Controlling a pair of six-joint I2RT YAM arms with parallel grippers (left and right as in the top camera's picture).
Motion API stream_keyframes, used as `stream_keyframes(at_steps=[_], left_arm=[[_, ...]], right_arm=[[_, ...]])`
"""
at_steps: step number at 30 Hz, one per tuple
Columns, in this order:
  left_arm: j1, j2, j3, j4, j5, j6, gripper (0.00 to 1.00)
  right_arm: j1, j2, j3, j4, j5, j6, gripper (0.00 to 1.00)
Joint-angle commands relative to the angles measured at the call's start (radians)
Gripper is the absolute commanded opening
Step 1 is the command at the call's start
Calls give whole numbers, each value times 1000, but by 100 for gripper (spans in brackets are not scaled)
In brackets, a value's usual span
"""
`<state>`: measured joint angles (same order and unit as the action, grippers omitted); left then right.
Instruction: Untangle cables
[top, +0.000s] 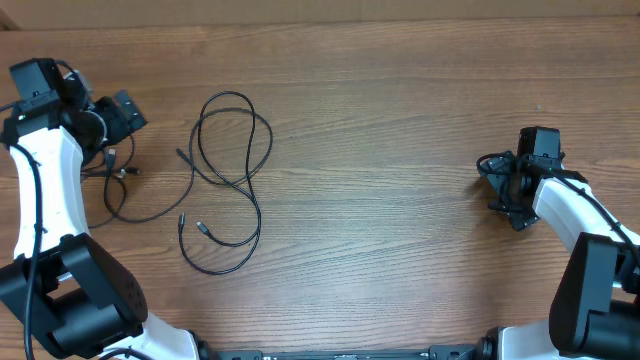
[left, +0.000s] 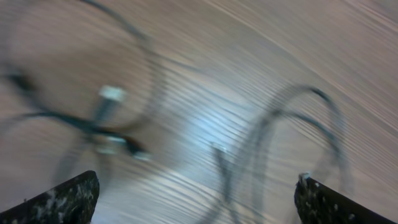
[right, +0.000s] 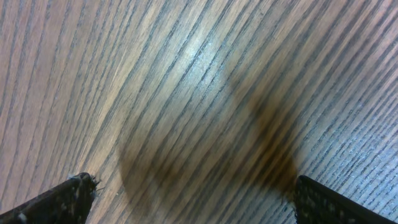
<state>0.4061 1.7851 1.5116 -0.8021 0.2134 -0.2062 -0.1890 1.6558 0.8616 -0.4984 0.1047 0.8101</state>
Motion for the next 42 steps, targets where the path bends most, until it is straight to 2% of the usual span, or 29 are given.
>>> stream_keyframes(at_steps=[1,9,17,25,30,42], left_arm=[[-77,11,9,-45,232,45,100],[-331,11,9,-109,216,76,100],[-550,12,8,-198,38,114,100],[-709,41,-6,-220,-15,133,100],[-758,67,-6,-211,-48,132,100],[-761,76,-8,-245,-64,133,100]], right_arm=[[-2,-18,-2,3,6,-7,100],[-2,-18,-2,3,6,-7,100],[-2,-18,-2,3,6,-7,100],[-2,-18,-2,3,6,-7,100],[-2,-18,-2,3,6,-7,100],[-2,-18,-2,3,6,-7,100]])
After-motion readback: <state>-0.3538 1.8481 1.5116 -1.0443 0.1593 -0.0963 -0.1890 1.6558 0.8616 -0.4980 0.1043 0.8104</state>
